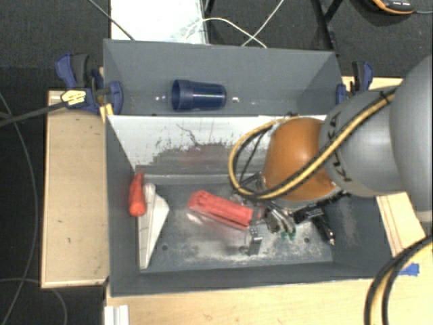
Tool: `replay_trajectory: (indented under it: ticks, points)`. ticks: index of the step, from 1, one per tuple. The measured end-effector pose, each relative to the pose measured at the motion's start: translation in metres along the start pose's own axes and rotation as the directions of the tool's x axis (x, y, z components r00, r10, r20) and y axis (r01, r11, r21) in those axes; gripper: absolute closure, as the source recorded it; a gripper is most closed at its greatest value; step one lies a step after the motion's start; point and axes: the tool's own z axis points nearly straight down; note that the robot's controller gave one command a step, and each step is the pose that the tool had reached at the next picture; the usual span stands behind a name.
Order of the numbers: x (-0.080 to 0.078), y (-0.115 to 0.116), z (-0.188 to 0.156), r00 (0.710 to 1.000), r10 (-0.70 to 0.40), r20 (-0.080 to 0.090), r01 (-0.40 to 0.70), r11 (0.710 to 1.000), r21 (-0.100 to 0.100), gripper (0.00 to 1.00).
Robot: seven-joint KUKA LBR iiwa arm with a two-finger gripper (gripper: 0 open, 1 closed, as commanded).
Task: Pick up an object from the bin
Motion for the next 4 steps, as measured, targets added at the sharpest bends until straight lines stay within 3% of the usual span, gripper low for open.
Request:
replay_trajectory:
  ticks: [1,2,3,4]
  points:
    - [0.0,0.009,0.015,1.0,0.006,0.002,-0.006,1.0,0.0,0.0]
    - [0.004,-0.011,0.022,0.999,0.049,-0.002,-0.049,0.999,0.0,0.0]
    - [0.001,0.007,0.009,1.0,0.005,0.007,-0.005,1.0,-0.002,0.0]
    - [0.001,-0.006,0.01,0.999,0.047,0.005,-0.047,0.999,0.0,0.0]
